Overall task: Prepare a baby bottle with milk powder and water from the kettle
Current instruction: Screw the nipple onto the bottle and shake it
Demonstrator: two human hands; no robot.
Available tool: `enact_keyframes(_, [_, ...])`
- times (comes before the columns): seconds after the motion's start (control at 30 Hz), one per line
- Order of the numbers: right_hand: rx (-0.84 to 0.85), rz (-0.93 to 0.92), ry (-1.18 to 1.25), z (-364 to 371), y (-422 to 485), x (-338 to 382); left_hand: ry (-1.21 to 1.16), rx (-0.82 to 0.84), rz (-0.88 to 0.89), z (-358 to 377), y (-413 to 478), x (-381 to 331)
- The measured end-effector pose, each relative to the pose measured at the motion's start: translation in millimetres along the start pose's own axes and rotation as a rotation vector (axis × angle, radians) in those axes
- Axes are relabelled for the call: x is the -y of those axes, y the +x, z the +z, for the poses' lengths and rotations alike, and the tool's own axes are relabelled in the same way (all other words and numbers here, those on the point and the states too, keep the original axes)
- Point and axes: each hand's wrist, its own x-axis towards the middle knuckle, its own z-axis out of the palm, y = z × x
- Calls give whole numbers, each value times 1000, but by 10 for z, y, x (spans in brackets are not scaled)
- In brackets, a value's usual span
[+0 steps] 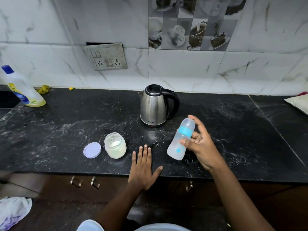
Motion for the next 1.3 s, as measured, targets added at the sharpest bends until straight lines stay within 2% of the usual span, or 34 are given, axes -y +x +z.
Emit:
enact_keyframes(0.1, [-121, -6, 82, -41, 27, 42, -9, -7, 5, 5, 1, 9])
enact_keyframes(0.3, [38, 21, -11, 7, -27, -21, -8, -8, 3, 16, 5, 4])
enact_keyframes(0.43, [-133, -11, 82, -53, 59, 31, -3, -4, 3, 6, 8, 6])
enact_keyframes(0.63, [68, 25, -55, -23, 20, -74, 21, 4, 1, -18, -3, -5])
enact_keyframes(0.73, [-86, -6, 34, -56, 48, -37, 3, 5, 7, -33, -4, -13])
enact_keyframes(0.8, [-131, -12, 69, -73, 68, -22, 4, 10, 6, -39, -9, -17])
enact_keyframes(0.97, [44, 30, -37, -5, 5, -97, 13, 21, 0, -60, -12, -28])
enact_keyframes(1.13, [-155, -7, 60, -70, 57, 4, 6, 23, 4, -66, -21, -20])
enact_keyframes(1.3, [40, 35, -48, -52, 31, -17, 12, 23, -3, -56, -13, -21])
